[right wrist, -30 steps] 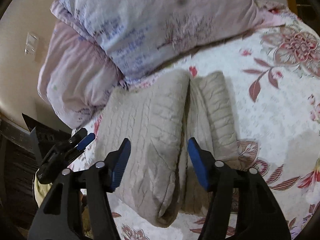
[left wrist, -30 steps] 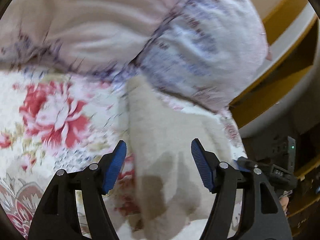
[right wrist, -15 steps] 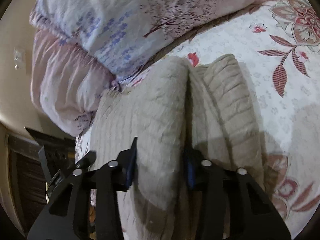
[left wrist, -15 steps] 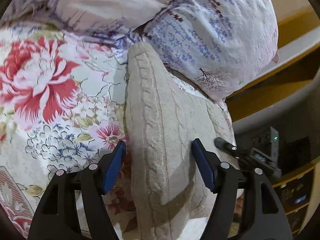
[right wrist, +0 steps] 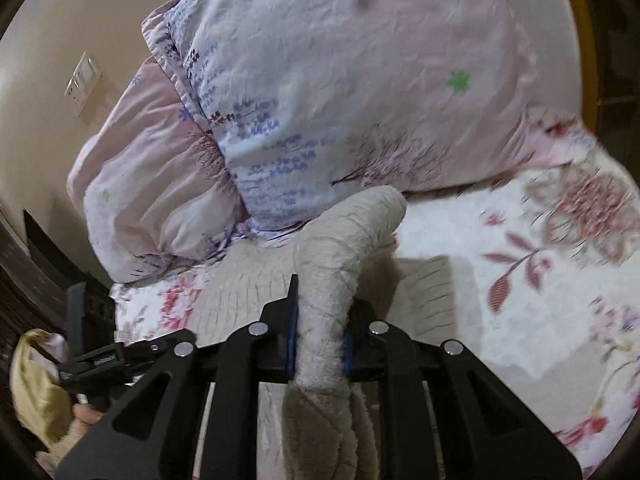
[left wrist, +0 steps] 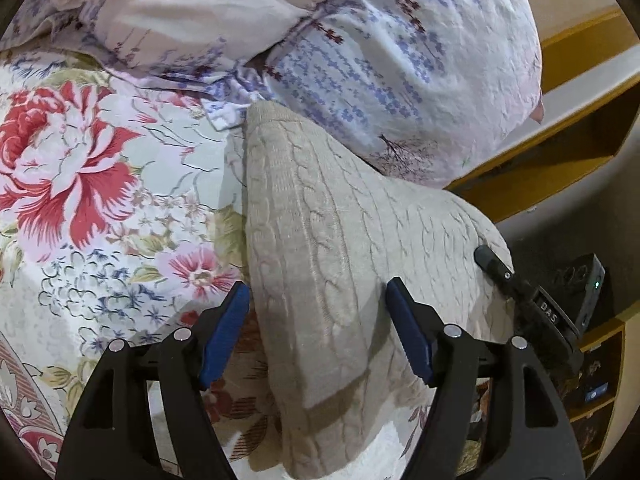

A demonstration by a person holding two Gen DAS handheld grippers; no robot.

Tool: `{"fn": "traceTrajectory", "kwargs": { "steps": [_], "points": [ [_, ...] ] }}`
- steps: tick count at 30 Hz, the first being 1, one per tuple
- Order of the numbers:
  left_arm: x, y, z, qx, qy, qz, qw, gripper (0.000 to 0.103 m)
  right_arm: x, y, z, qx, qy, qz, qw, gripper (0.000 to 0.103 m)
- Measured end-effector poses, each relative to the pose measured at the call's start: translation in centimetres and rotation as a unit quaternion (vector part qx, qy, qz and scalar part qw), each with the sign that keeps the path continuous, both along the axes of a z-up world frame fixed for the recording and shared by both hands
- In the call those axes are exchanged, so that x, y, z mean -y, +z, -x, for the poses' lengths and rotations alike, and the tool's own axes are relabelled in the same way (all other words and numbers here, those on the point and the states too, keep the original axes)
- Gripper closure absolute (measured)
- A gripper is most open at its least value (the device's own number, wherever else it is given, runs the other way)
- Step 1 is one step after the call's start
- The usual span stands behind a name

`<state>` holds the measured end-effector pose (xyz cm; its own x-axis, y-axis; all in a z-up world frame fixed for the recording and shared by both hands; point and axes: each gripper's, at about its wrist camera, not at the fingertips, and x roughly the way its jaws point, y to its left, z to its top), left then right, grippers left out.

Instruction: Fold small clothes

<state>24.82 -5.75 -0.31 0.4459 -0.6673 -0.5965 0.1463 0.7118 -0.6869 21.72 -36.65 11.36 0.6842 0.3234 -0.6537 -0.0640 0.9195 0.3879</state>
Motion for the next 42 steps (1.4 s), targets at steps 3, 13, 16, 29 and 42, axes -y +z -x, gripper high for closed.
{"fn": "traceTrajectory", "kwargs": {
  "steps": [3,13,16,29,42],
  "points": [
    [0.9,0.0,0.1,0.002,-0.012,-0.008,0.9999,0.032,0.6,-0.8,0.4,-0.008,-0.017,0.016,1.000,0.088],
    [2.0,-0.3,0.6,0.010,-0.033,-0.022,0.9992,0.032,4.3,-5.9,0.0,-0.106,-0.054,-0.036,0.992,0.069],
    [1.7,-0.1,1.3,0.012,-0.034,-0.023,0.9991,0.032,5.3,-5.0,1.5,-0.094,-0.056,-0.059,0.992,0.061],
    [1.4,-0.2,4.0,-0.008,-0.034,-0.019,0.9992,0.033,4.0,-4.2,7.7,-0.097,-0.009,-0.063,0.993,0.059],
    [2.6,-0.5,5.9,-0.009,-0.046,-0.037,0.9982,0.059,4.4,-3.1,8.7,-0.058,-0.050,0.012,0.997,0.095]
  ]
}}
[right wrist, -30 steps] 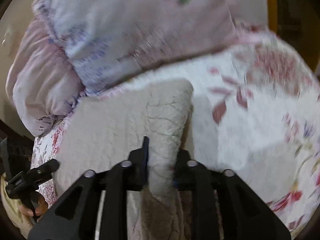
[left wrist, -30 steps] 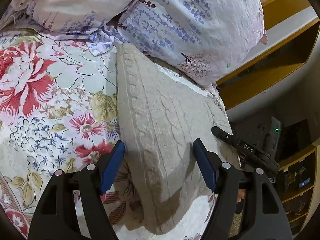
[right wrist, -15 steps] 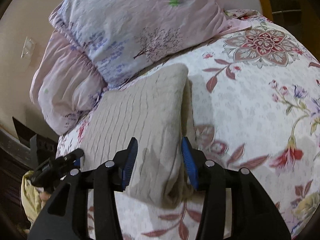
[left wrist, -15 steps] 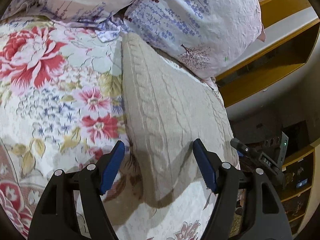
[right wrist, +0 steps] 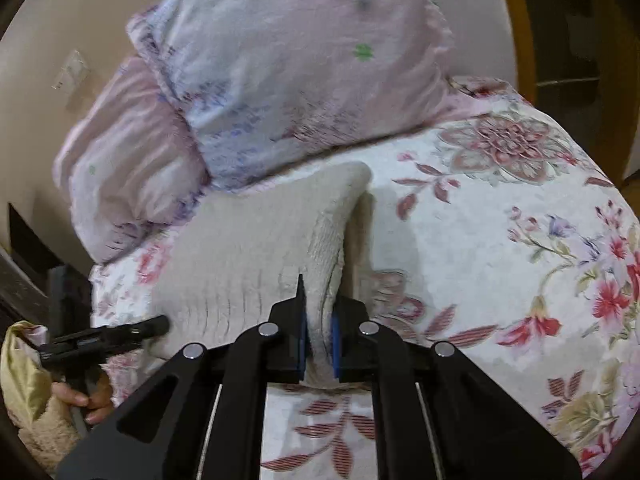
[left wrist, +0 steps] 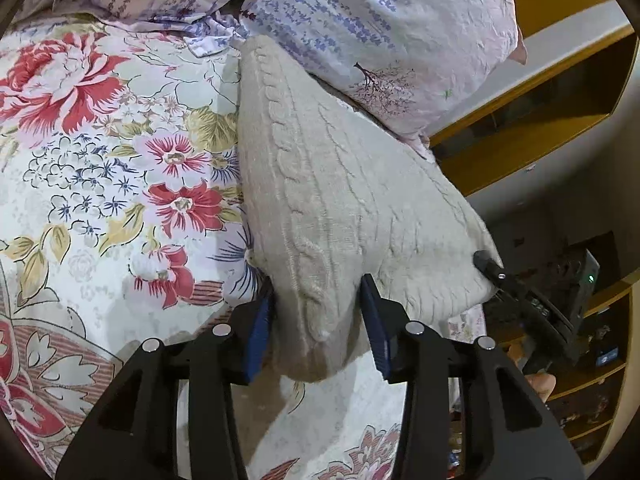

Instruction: Fold small clothes

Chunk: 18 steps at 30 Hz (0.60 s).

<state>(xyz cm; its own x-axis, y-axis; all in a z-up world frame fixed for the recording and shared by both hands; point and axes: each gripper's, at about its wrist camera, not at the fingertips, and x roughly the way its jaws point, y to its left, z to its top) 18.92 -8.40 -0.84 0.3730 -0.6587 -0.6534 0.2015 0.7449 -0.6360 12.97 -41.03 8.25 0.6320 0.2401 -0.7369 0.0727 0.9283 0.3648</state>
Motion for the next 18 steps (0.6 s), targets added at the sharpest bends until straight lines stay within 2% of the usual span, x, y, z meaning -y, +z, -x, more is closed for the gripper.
{"fn": "traceTrajectory", "kwargs": {
  "steps": [2,4,6,8,10,11,18],
  "points": [
    [0.4,0.0,0.3,0.005,-0.003,-0.016,0.9999,0.059,0.6,-2.6,-0.6,-0.046,-0.014,-0.003,0.999,0.095],
    [0.8,0.0,0.7,0.016,-0.005,-0.040,0.9991,0.058,1.1,-3.7,-0.6,-0.054,-0.018,-0.025,0.998,0.094],
    [1.1,0.2,1.0,0.028,-0.004,-0.065,0.9975,0.053,1.1,-3.6,-0.5,-0.056,-0.015,-0.029,0.998,0.093],
    [1.2,0.4,1.1,0.037,-0.001,-0.084,0.9958,0.046,1.0,-3.0,-0.5,-0.057,-0.013,-0.030,0.998,0.084],
    [1.3,0.4,1.0,0.045,0.003,-0.100,0.9940,0.042,1.5,-2.4,-0.6,-0.051,-0.019,-0.043,0.998,0.069],
    [1.3,0.4,1.0,0.046,0.004,-0.103,0.9936,0.040,1.7,-2.3,-0.8,-0.047,-0.022,-0.053,0.997,0.066],
    [1.6,0.2,0.9,0.055,0.004,-0.128,0.9903,0.036,2.2,-2.1,-3.4,-0.045,-0.031,-0.089,0.995,0.065]
  ]
}}
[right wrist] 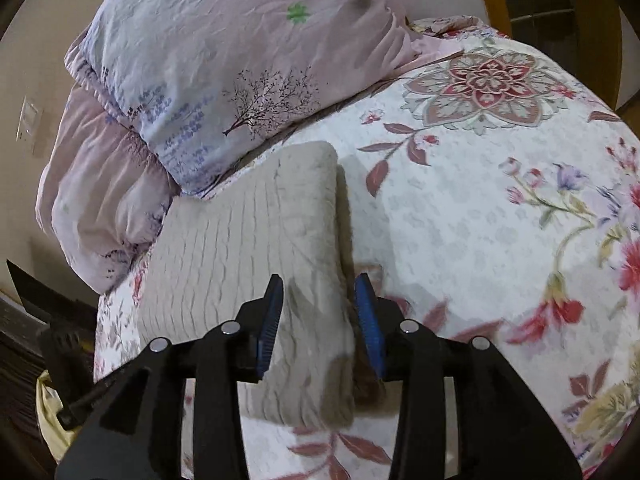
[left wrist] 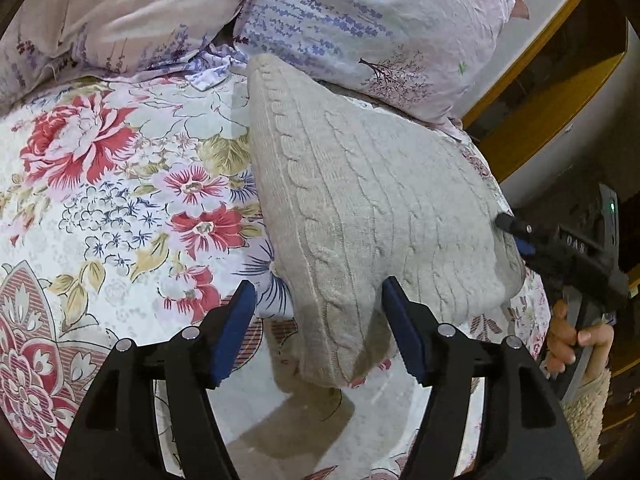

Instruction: Fold small clothes

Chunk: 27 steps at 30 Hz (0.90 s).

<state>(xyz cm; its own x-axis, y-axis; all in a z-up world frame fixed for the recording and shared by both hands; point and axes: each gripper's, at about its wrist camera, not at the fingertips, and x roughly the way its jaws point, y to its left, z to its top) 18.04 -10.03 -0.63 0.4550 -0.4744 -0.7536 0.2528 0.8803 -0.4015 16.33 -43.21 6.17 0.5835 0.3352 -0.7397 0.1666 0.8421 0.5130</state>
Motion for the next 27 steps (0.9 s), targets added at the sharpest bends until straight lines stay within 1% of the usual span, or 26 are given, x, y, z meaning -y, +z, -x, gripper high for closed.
{"fn": "traceTrajectory", "kwargs": {
  "steps": [1,2,3,4,6,9,11,14,15,17,19,21,23,27],
  "points": [
    [0.0,0.0,0.1,-0.001,0.002,-0.001,1.0000,0.036,-0.3,-0.1,-0.5,-0.001,0.003,0.002,1.000,0.066],
    [0.1,0.0,0.1,-0.001,0.002,-0.002,1.0000,0.036,-0.5,-0.1,-0.7,-0.001,0.005,0.007,1.000,0.070],
    [0.1,0.0,0.1,-0.001,0.002,-0.003,1.0000,0.036,-0.8,-0.1,-0.9,0.000,0.005,0.016,1.000,0.086],
    [0.1,0.0,0.0,-0.002,0.001,-0.003,1.0000,0.036,-0.9,0.0,-1.0,0.008,0.003,0.026,1.000,0.090],
    [0.3,0.0,-0.2,-0.002,-0.001,-0.003,1.0000,0.036,-0.5,-0.1,-0.8,0.015,-0.010,0.027,0.999,0.093],
    [0.4,-0.1,-0.3,-0.005,-0.004,-0.002,1.0000,0.036,0.3,-1.4,-0.8,-0.005,-0.026,0.010,1.000,0.093],
    [0.5,-0.2,-0.4,-0.006,-0.004,-0.002,1.0000,0.036,0.2,-2.0,-0.8,-0.012,-0.029,0.010,0.999,0.093],
    [0.6,-0.4,-0.5,-0.009,-0.005,-0.001,1.0000,0.036,-0.3,-1.8,-0.9,-0.015,-0.029,0.024,0.999,0.091],
    [0.6,-0.4,-0.5,-0.010,-0.004,0.001,0.9999,0.036,-0.4,-1.7,-0.9,-0.016,-0.028,0.027,0.999,0.089],
    [0.5,-0.5,-0.6,-0.015,-0.005,0.006,0.9999,0.036,-0.2,-1.5,-0.7,-0.017,-0.029,0.027,0.999,0.081],
    [0.5,-0.6,-0.8,-0.019,-0.005,0.010,0.9998,0.035,0.1,-1.5,-0.5,-0.018,-0.036,0.019,0.999,0.070],
    [0.5,-0.7,-1.1,-0.025,-0.006,0.015,0.9996,0.032,0.5,-1.5,-0.4,-0.022,-0.040,0.009,0.999,0.066],
    [0.4,-0.7,-1.7,-0.035,-0.009,0.029,0.9989,0.032,0.9,-1.4,-0.4,-0.020,-0.041,-0.007,0.999,0.066],
    [0.0,-0.7,-4.1,-0.057,-0.004,0.073,0.9957,0.032,1.4,-1.1,-0.9,-0.014,-0.040,-0.031,0.999,0.065]
  ]
}}
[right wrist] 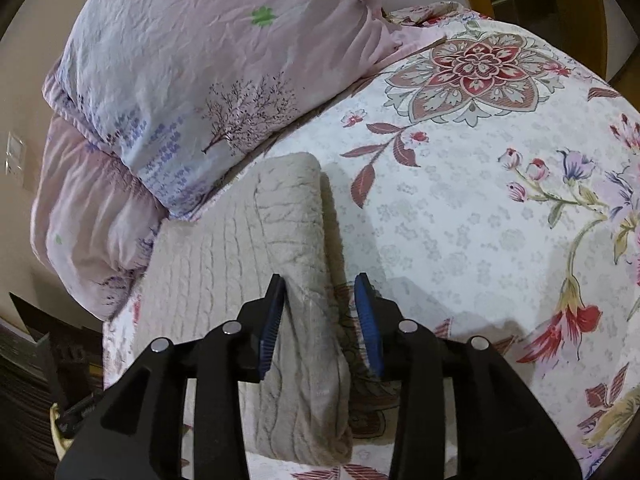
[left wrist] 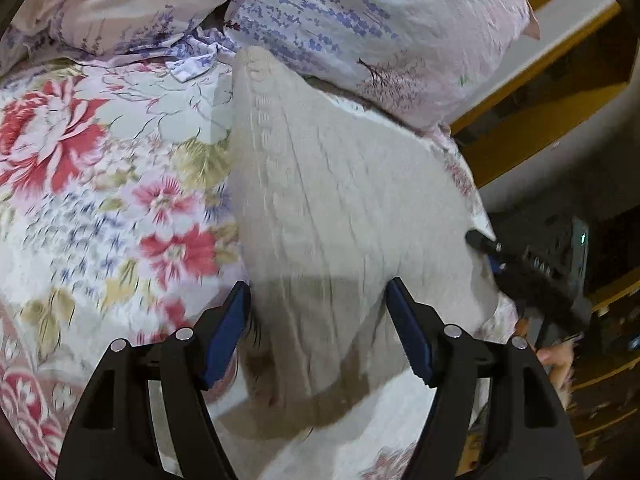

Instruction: Fold small clothes

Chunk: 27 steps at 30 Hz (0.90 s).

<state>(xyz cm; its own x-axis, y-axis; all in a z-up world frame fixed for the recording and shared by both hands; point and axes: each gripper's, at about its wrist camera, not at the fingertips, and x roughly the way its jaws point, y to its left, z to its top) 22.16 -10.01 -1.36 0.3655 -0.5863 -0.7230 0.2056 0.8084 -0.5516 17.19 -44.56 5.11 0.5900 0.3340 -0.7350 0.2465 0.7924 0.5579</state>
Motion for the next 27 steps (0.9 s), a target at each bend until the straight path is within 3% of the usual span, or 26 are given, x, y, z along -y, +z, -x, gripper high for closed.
{"fn": "traceTrajectory", "kwargs": {
  "steps": [4,5,6,7,10,14,17,19,21,24,27],
  "points": [
    [0.0,-0.7,-2.2,-0.032,0.009,0.029,0.9990,0.029,-0.1,0.3,-0.8,0.008,0.003,-0.004,1.000,0.066],
    [0.0,-0.8,-2.4,-0.014,0.015,0.034,0.9992,0.029,-0.3,0.3,-1.0,0.006,0.006,-0.001,1.000,0.068],
    [-0.1,-1.0,-2.7,-0.020,0.019,0.040,0.9988,0.029,-0.4,0.3,-1.2,0.007,0.012,0.000,1.000,0.084],
    [-0.1,-1.2,-2.9,-0.023,0.020,0.045,0.9985,0.029,-0.9,0.5,-1.3,0.012,0.021,0.006,1.000,0.091],
    [-0.3,-1.5,-3.1,-0.028,0.020,0.054,0.9980,0.029,-1.5,1.8,-0.8,0.047,0.019,0.049,0.998,0.094],
    [-1.1,-1.4,-2.8,-0.022,0.025,0.060,0.9977,0.029,-1.0,-0.5,-1.2,-0.012,0.007,0.052,0.999,0.094],
    [-1.7,-1.0,-2.9,-0.014,0.034,0.056,0.9977,0.029,-1.3,0.0,-0.8,-0.003,0.001,0.070,0.998,0.086],
    [-1.9,-0.9,-3.3,-0.011,0.042,0.054,0.9976,0.029,-1.7,1.9,-0.1,0.032,-0.007,0.087,0.996,0.070],
    [-1.8,-1.1,-3.7,-0.013,0.042,0.058,0.9974,0.029,-2.4,3.4,0.4,0.062,0.005,0.100,0.993,0.063],
    [-1.4,-1.1,-4.3,-0.015,0.040,0.055,0.9975,0.029,-4.0,4.1,0.3,0.075,0.053,0.103,0.990,0.063],
    [-0.9,-1.4,-4.6,-0.023,0.037,0.055,0.9976,0.029,-5.6,3.1,-0.4,0.054,0.090,0.105,0.989,0.063]
  ]
}}
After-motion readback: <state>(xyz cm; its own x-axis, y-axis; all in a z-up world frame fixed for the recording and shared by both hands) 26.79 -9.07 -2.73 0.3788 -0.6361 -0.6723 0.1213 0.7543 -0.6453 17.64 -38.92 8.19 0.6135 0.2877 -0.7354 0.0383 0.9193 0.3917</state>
